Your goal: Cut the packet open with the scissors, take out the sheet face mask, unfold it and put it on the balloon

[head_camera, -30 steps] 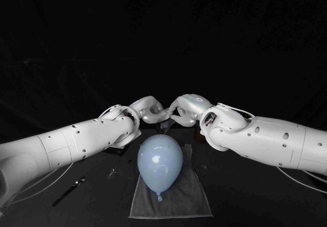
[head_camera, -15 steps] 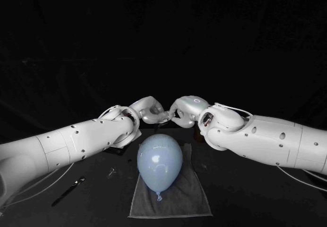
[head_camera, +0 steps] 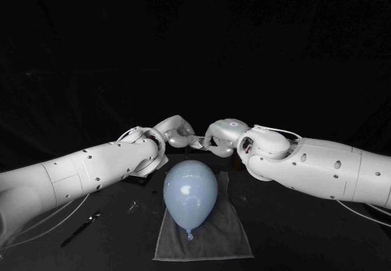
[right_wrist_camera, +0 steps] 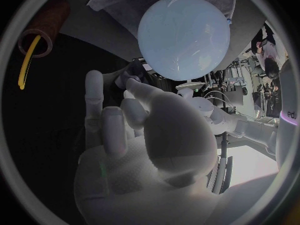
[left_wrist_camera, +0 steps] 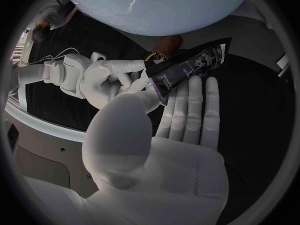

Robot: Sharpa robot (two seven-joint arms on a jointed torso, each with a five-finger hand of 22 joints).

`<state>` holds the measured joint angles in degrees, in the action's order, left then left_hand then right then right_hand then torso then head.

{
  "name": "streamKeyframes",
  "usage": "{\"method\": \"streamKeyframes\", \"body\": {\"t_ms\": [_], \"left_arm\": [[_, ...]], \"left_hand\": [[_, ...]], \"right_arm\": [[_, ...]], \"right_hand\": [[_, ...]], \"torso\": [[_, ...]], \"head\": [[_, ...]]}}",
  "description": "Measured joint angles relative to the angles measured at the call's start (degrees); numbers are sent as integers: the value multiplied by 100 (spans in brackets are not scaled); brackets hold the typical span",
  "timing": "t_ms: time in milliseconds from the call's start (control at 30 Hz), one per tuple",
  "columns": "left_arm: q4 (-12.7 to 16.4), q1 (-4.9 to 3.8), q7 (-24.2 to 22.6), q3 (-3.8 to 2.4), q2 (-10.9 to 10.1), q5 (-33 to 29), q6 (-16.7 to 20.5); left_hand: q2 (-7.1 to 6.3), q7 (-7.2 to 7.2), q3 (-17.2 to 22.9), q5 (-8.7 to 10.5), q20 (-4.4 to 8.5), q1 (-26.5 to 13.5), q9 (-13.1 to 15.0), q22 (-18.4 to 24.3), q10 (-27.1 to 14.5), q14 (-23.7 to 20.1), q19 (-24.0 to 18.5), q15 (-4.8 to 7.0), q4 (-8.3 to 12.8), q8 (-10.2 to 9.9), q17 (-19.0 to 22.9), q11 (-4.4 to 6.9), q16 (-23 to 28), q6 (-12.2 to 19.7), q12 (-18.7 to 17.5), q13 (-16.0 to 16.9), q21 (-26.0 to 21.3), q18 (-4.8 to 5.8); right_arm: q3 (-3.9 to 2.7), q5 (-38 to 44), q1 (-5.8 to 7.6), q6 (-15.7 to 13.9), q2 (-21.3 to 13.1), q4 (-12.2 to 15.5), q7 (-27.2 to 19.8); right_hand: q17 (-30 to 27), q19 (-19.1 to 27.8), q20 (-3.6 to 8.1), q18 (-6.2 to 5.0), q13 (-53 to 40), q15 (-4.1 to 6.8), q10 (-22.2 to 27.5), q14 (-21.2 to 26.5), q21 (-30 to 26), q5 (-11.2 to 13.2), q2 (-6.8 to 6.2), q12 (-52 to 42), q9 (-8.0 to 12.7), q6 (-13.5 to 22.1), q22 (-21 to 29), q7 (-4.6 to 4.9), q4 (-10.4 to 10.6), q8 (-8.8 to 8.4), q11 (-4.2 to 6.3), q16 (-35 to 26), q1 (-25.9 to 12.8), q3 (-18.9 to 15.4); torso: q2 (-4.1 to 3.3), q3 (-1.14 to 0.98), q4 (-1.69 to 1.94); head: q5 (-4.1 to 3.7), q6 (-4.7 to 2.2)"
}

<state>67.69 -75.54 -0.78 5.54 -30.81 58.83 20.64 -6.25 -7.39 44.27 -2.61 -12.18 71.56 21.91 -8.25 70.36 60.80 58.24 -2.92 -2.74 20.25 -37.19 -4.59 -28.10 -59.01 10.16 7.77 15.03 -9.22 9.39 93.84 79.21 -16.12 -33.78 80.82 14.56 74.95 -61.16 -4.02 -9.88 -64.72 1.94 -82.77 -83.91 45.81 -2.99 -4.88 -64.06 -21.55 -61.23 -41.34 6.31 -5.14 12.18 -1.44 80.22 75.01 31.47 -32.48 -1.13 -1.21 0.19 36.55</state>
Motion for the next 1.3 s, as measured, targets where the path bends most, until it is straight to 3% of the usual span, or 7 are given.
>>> {"method": "streamKeyframes", "body": {"t_ms": [300, 433, 567, 667, 933, 1133, 1300], "left_arm": [[1, 0, 32, -3, -14, -283, -35], [2, 0, 47, -5, -23, -398, -49], [0, -6, 69, -10, -32, -496, -49], [0, -7, 78, -11, -31, -549, -49], [4, -7, 91, -11, -23, -634, -45], [3, -7, 92, -11, -19, -660, -44], [5, -5, 92, -7, -15, -663, -44]], "left_hand": [[5, -8, 0, -5, 0, 6, 0, -1, 9, 1, 0, -1, 0, 6, 0, 9, 0, 9, 0, 5, 0, 0], [6, -7, 0, -6, 0, 6, 0, -2, 9, 1, 0, -1, 0, 6, 0, 9, 0, 8, 0, 5, 6, 1], [9, 12, 0, -6, 0, 10, 0, -12, 9, 1, 0, -1, 0, 5, 0, 9, 0, -11, 0, 5, 22, 1], [13, 12, 0, -6, 0, 13, 0, -12, 9, 1, 0, -1, 0, 5, 0, 9, 0, -11, 0, 5, 22, 1], [13, 12, 0, -5, 0, 13, 0, -12, 8, 2, 0, -2, 0, 5, 0, 8, 0, -11, 0, 4, 22, 1], [12, 12, 0, -3, 0, 13, 0, -12, 8, 2, 0, -2, 0, 0, 1, 8, 0, -11, 0, 3, 22, 1], [12, 12, 0, -3, 0, 13, 0, -19, 8, -11, 1, 11, 0, -5, 2, 8, 0, -11, 0, 3, 22, 1]], "right_arm": [[5, 115, 0, 28, -64, 7, 53], [6, 112, -3, -60, -77, 7, 54], [16, -39, -10, -232, -80, -13, 26], [17, -264, -12, -353, -73, -35, -29], [18, -1011, -13, -423, -67, -65, -196], [18, -1534, -13, -305, -67, -96, -265], [16, -1979, -10, -213, -53, -127, -278]], "right_hand": [[-5, 0, 0, 7, -10, -1, 0, 1, 0, 0, 18, 0, -3, 3, -1, 4, -13, 0, 0, -13, 14, -19], [-27, 21, -21, 13, -127, -9, 22, 10, -58, 0, 84, -40, 32, 160, -3, 53, 120, -104, -22, -60, -144, -127], [-129, 58, -59, 15, -540, -73, 72, 9, -181, 0, -6, -578, 130, 435, 60, 125, 561, -318, -72, -134, -668, -263], [-136, 38, -105, 15, -666, -83, 80, -1, -251, 0, -14, -577, 158, 474, 106, 163, 958, -373, -82, -135, -1028, -378], [-124, -16, -159, 17, -718, -103, 79, 19, -401, 0, -6, -601, 173, 476, 199, 164, 1773, -451, -83, -135, -1367, -668], [-77, -58, -135, 20, -793, -104, 79, 19, -466, -464, -53, -695, 174, 429, 224, 105, 2154, -457, -84, -65, -1425, -967], [-51, -96, -133, 22, -840, -104, 78, 19, -510, -723, 68, -756, 146, 381, 226, 116, 2201, -458, -84, -33, -1797, -1290]], "torso": [[0, -3, -1], [1, -2, -1], [2, -3, 1], [2, -3, 3], [2, -2, 4], [2, -1, 4], [1, -1, 2]], "head": [[-4, -5], [-12, -8], [-16, -10], [-21, -13], [-24, -15], [-13, -8], [-10, -6]]}}
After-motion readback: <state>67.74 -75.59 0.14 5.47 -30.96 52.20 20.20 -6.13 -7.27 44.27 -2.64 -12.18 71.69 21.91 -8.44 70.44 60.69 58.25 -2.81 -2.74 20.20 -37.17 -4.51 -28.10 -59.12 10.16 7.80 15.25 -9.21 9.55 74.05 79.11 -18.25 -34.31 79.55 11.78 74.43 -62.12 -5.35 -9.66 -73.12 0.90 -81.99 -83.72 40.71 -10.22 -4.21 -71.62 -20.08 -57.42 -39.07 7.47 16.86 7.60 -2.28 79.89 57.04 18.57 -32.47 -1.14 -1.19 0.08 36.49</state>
